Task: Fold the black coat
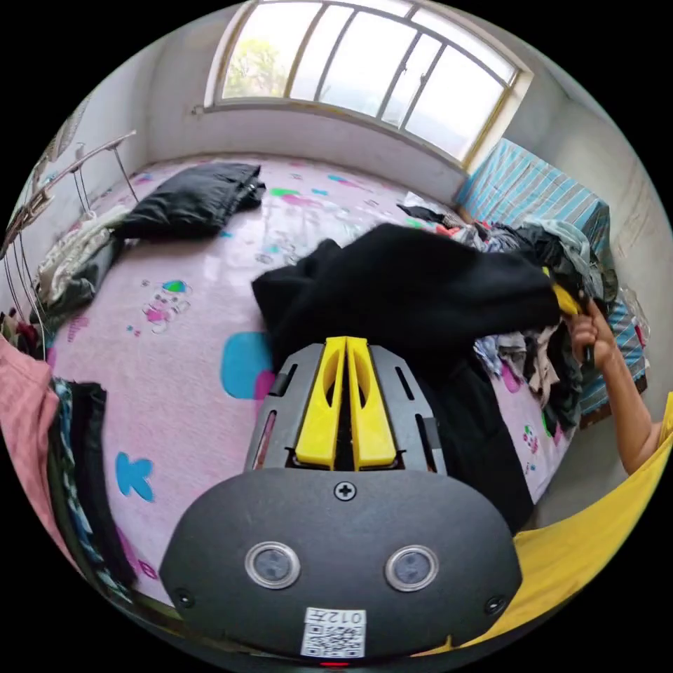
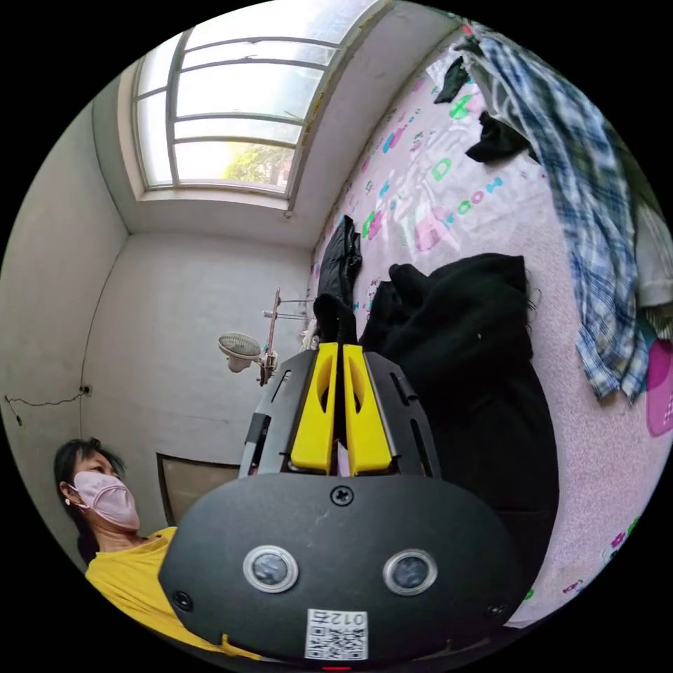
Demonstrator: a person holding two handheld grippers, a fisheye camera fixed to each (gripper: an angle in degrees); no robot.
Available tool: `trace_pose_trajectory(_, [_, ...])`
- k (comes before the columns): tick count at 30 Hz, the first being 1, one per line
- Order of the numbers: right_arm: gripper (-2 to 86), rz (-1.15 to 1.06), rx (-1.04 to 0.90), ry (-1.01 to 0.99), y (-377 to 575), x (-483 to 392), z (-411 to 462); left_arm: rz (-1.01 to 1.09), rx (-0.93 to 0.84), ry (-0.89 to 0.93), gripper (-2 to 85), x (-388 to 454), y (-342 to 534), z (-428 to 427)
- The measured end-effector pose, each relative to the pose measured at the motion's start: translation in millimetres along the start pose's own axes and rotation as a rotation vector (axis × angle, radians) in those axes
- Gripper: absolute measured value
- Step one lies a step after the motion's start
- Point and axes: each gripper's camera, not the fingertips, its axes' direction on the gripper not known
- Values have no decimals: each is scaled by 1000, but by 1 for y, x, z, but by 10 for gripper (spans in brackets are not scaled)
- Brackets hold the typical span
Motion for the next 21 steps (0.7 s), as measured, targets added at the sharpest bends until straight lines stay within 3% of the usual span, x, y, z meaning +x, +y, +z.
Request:
trace_pose_trajectory(3, [6,53,-23,33,2,38,-13,60,-11,24,21,-53,-54,-1])
trace_pose_trajectory(5, [6,59,-68,72,2,58,-16,196,-118,56,33,-72,-104,14])
trace_pose_trajectory(14, [5,163,-174,129,10,135,-26,808,-449,-52,76,-31,-222,80])
trace_pose_trajectory(17, [5,175,-180,133,6,141,-22,935,-545,-50,71,-18,-243,100])
trace_pose_trajectory(21, [4,162,-183,136,-4,140,-18,945,-654,-43,39,-25,-269,121])
